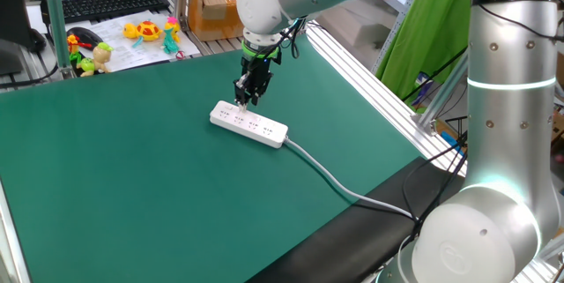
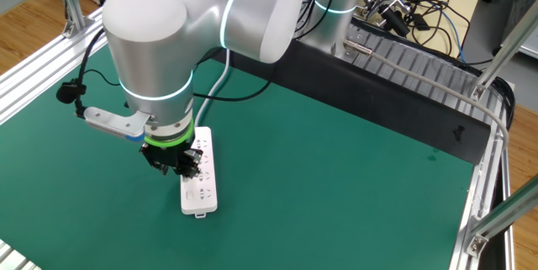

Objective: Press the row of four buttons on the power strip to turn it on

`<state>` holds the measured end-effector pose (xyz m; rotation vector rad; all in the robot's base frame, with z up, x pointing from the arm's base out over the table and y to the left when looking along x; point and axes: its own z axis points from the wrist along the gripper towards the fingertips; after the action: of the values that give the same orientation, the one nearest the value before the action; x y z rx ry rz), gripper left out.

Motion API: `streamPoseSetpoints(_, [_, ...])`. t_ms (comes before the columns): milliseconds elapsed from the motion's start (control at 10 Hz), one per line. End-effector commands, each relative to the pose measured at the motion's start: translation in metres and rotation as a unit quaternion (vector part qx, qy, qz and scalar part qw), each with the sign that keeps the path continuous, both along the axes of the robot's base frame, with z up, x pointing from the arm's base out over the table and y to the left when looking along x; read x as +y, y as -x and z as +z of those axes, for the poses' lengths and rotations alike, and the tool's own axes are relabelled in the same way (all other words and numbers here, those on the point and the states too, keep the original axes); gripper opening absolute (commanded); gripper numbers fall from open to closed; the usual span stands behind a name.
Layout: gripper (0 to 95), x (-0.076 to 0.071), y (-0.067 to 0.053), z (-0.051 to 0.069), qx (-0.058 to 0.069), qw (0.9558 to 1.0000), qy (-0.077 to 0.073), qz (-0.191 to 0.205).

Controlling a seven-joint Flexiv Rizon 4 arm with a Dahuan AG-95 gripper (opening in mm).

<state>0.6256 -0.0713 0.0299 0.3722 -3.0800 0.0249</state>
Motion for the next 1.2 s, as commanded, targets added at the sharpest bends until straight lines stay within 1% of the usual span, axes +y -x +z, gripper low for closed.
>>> streamPoseSetpoints(100, [38.0,0.000,0.003,-0.019,-0.002,1.0000,0.002,-0.002])
streamPoseSetpoints(500, [38.0,0.002,0.008,-0.020,-0.004,1.0000,0.003,-0.004])
streamPoseSetpoints(700, [38.0,0.001,0.009,-0.020,-0.004,1.0000,0.005,-0.007])
streamPoseSetpoints(900, [38.0,0.002,0.009,-0.013,-0.004,0.9999,0.005,-0.010])
streamPoseSetpoints(1100, [38.0,0.007,0.007,-0.004,-0.002,0.9998,0.015,-0.010])
streamPoseSetpoints(1200, [38.0,0.007,0.006,-0.002,-0.002,0.9998,0.015,-0.009])
